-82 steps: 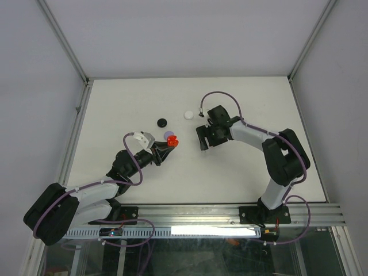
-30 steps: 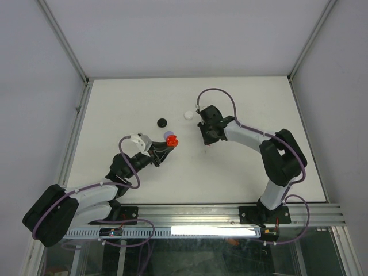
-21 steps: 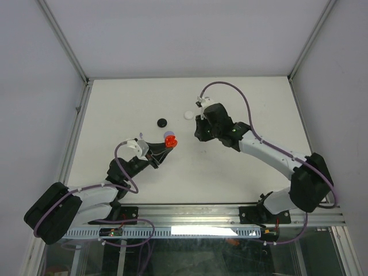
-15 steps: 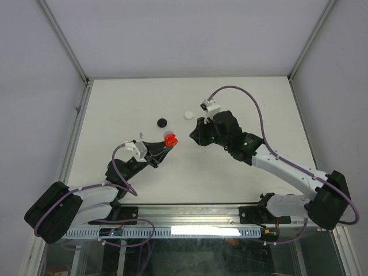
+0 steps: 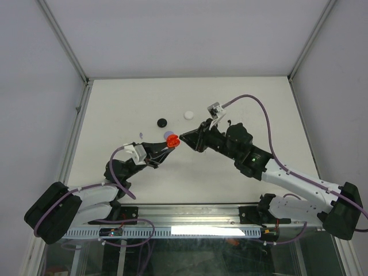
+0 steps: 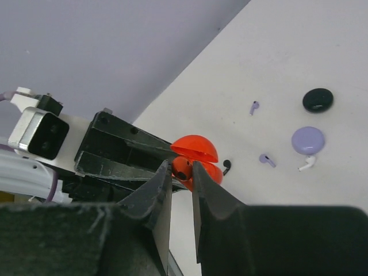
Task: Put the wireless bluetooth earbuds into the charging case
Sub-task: Place the earbud in the charging case.
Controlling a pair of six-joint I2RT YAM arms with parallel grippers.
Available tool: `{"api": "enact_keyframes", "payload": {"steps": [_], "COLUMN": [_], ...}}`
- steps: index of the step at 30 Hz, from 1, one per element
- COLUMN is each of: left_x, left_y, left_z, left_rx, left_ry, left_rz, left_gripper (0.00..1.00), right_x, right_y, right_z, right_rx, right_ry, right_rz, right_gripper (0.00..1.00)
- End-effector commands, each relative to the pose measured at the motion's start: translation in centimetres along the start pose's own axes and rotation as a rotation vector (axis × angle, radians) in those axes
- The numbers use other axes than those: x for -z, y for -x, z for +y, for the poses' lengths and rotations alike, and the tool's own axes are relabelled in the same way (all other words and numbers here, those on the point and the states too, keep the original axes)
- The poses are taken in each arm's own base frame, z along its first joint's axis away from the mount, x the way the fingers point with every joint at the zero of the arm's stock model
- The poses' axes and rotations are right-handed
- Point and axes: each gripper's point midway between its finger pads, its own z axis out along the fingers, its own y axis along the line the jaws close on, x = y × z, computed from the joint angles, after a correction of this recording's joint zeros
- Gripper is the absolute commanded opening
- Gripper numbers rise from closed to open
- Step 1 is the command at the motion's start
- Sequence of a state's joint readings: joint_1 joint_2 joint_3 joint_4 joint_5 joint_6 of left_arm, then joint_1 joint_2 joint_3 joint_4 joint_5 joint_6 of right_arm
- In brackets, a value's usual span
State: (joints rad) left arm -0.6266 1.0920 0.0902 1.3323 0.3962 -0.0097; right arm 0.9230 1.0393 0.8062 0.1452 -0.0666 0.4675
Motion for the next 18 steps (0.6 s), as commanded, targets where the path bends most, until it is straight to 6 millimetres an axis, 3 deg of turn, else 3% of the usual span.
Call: {"api": "enact_keyframes", "payload": {"steps": [1, 7, 18], "left_x": [-0.7, -0.9, -0.6], "left_y": [3.9, 4.8, 5.6], "left_z": [-0.7, -0.9, -1.2], "left_rx": [-0.049, -0.003, 0.045], "left_ry": [-0.057, -0.063, -0.064], "left_rz": [-0.128, -0.153, -0.191], "left_gripper": [0.0, 0.0, 0.0], "right_x": [-0.1, -0.4, -1.1], "right_y": [2.6, 2.4, 1.8], "right_z": [3.7, 4.8, 4.6], "right_rx": [-0.018, -0.011, -0.046], "right_ry": [0.146, 0.188, 0.178], "right_rz": [-0.129, -0.161, -0.185], "right_gripper": [0.19, 0.2, 0.2]}}
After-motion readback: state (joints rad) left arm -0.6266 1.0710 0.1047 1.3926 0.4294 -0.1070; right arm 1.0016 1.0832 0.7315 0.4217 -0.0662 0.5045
